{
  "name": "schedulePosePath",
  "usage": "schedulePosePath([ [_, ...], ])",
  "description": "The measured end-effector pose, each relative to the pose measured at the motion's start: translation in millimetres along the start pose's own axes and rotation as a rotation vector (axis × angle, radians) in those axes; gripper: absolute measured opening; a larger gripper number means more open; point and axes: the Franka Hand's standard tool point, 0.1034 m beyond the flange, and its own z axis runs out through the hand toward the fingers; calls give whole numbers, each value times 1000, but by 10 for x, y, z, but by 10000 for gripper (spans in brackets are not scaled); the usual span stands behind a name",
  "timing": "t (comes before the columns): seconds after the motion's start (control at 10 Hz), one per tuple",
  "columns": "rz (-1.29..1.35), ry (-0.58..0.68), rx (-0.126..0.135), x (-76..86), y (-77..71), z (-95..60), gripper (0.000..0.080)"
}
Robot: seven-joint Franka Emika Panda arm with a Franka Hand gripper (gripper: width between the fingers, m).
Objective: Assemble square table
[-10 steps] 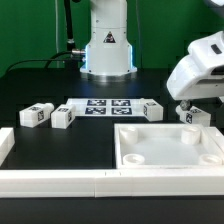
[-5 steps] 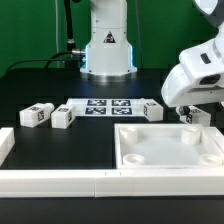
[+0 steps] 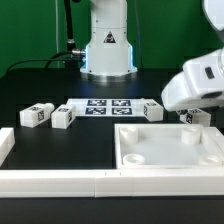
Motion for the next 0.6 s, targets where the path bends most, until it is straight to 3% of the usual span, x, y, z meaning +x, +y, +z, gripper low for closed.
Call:
schedulePosePath([
  [0.1,-1,-75,-2,-25,-8,10,649],
  [0.2,0,-100,-3,52,-31,11,649],
  [0.6,-8,-79,-5,140,-78,103,649],
])
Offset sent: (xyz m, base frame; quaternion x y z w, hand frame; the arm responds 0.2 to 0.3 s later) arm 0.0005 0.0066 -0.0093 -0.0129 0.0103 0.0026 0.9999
